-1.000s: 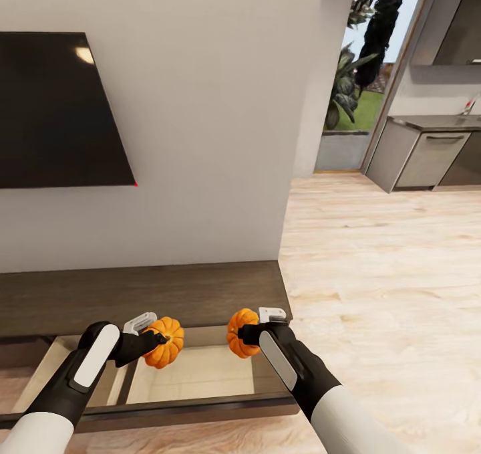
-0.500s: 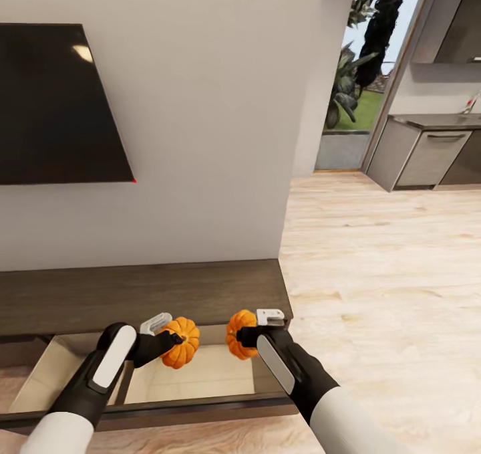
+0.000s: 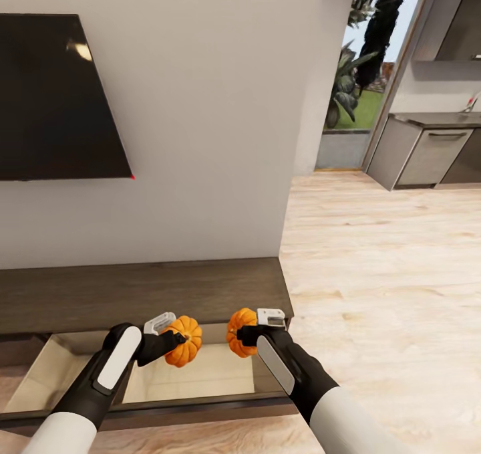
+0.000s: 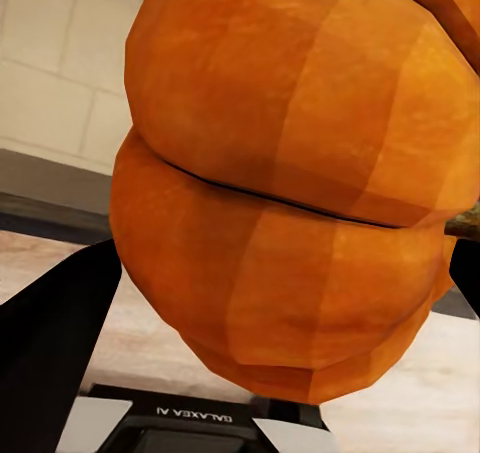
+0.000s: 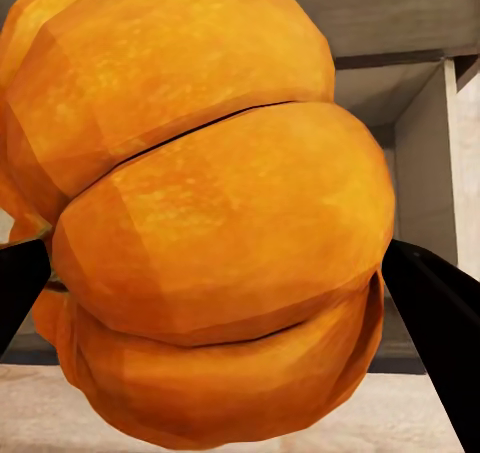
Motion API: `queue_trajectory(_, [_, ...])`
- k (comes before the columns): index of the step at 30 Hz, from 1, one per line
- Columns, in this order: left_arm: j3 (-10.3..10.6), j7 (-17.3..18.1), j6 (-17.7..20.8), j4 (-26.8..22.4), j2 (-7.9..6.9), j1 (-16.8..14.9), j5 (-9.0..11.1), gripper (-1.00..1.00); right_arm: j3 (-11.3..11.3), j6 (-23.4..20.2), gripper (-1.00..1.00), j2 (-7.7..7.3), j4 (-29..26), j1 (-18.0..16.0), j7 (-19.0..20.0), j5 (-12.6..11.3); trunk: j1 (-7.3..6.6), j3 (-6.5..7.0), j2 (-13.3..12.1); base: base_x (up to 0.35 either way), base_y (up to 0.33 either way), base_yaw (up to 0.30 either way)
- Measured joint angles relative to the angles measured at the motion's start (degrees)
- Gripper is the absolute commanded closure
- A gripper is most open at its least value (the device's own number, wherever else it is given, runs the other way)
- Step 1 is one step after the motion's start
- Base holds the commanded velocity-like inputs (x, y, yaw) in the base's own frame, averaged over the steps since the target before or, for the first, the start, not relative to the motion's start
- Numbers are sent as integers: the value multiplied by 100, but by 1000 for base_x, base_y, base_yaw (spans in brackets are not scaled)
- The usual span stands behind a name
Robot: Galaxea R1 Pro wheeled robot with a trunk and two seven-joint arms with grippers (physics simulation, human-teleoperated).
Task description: Place each of the two pumpkins and all three candles from the living room inside a cabinet in the living room (use any cabinet), then make sure every cabinet is closed, and position the cauldron so it is next to a table in the living room.
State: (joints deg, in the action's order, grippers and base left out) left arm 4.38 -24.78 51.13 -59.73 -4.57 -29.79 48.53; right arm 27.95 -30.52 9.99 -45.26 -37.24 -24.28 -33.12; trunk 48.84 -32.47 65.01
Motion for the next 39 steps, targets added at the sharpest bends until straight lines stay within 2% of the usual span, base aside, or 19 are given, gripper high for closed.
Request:
queue_trajectory(9, [18, -14, -8, 25, 0, 0, -15, 100, 42, 121, 100, 0, 66, 5, -10, 21, 198, -162, 361, 0, 0, 0])
queue_trajectory(12, [16, -21, -72, 111, 4, 0, -87, 100, 53, 117, 100, -1, 112, 1, -59, 30, 264, -216, 481, 0, 0, 0])
queue_trajectory(14, [11, -26, -189, 146, 6, 0, -206, 100, 56, 97, 100, -2, 146, -1, -235, 44, 308, -251, 562, 0, 0, 0])
queue_trajectory(17, [9, -31, -273, 166, 16, 0, -368, 100, 57, 60, 100, -3, 178, -2, -799, 43, 373, -305, 682, 0, 0, 0])
queue_trajectory(20, [7, -30, -293, 171, 33, 0, -394, 100, 60, 66, 100, 0, 183, -2, -990, -11, 439, -359, 802, 0, 0, 0])
queue_trajectory(39, [1, -22, -289, 173, 53, 0, -416, 100, 61, 78, 100, 0, 185, -2, -1029, -21, 857, -700, 1564, 0, 0, 0])
